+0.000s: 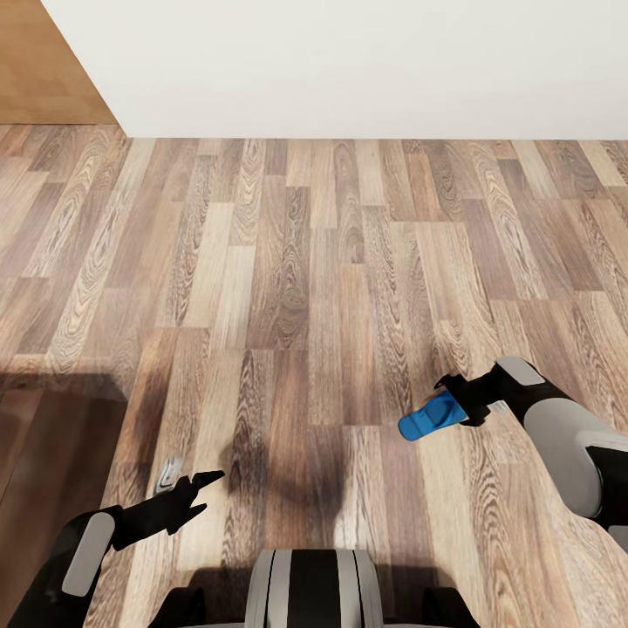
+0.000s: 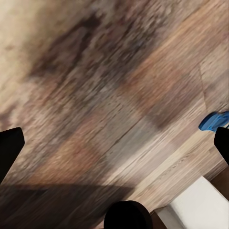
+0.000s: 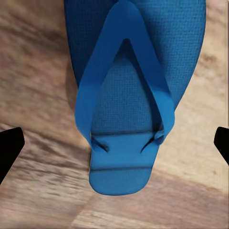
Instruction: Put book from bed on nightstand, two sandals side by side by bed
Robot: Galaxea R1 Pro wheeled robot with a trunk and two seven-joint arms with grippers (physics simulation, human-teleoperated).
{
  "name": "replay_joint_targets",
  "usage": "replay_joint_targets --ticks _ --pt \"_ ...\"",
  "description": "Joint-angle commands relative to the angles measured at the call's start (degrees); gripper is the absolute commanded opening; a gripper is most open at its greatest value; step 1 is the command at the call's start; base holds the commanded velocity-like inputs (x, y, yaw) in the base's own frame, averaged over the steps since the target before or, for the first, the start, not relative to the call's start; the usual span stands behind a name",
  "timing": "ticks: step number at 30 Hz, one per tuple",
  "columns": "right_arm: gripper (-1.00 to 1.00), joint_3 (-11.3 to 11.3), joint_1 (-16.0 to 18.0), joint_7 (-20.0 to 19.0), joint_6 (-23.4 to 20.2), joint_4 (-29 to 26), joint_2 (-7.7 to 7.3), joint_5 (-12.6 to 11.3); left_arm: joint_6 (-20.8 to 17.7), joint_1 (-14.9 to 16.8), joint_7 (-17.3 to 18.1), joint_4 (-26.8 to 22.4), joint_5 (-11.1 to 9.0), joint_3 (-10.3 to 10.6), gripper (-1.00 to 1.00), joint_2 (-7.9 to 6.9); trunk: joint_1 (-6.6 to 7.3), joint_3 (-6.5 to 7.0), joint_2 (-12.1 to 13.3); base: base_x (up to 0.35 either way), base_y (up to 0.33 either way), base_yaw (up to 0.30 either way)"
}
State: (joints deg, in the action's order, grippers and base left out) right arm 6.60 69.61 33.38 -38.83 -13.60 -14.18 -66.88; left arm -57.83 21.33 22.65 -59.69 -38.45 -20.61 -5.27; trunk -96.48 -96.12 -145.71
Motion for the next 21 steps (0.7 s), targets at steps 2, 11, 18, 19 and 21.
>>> replay_joint_targets --ticks 2,11,18,19,21 --pt "1.00 0.35 0.00 0.44 -0.51 -0.11 -0.12 -0.27 -0.27 0.03 0.46 0.00 0.39 -0.13 1.00 0.01 0.01 -0.03 -0.01 0.000 0.000 0.000" --pt "1.00 0.36 0.00 0.16 -2.28 -0.11 -0.45 -0.27 -0.27 0.03 0.46 -0.03 0.39 -0.13 1.00 0.05 0.01 -0.03 -0.01 0.000 0.000 0.000" --pt "1.00 0.40 0.00 0.13 -2.58 -0.11 -0.49 -0.27 -0.27 0.03 0.46 -0.05 0.39 -0.13 1.00 0.08 0.01 -0.03 -0.01 0.000 0.000 0.000" --pt "1.00 0.39 0.00 0.14 -2.59 -0.11 -0.49 -0.27 -0.27 0.03 0.46 -0.03 0.39 -0.13 1.00 0.08 0.01 -0.03 -0.01 0.000 0.000 0.000" --pt "1.00 0.39 0.00 0.16 -2.62 -0.11 -0.50 -0.27 -0.27 0.03 0.46 -0.02 0.39 -0.13 1.00 0.06 0.01 -0.03 -0.01 0.000 0.000 0.000"
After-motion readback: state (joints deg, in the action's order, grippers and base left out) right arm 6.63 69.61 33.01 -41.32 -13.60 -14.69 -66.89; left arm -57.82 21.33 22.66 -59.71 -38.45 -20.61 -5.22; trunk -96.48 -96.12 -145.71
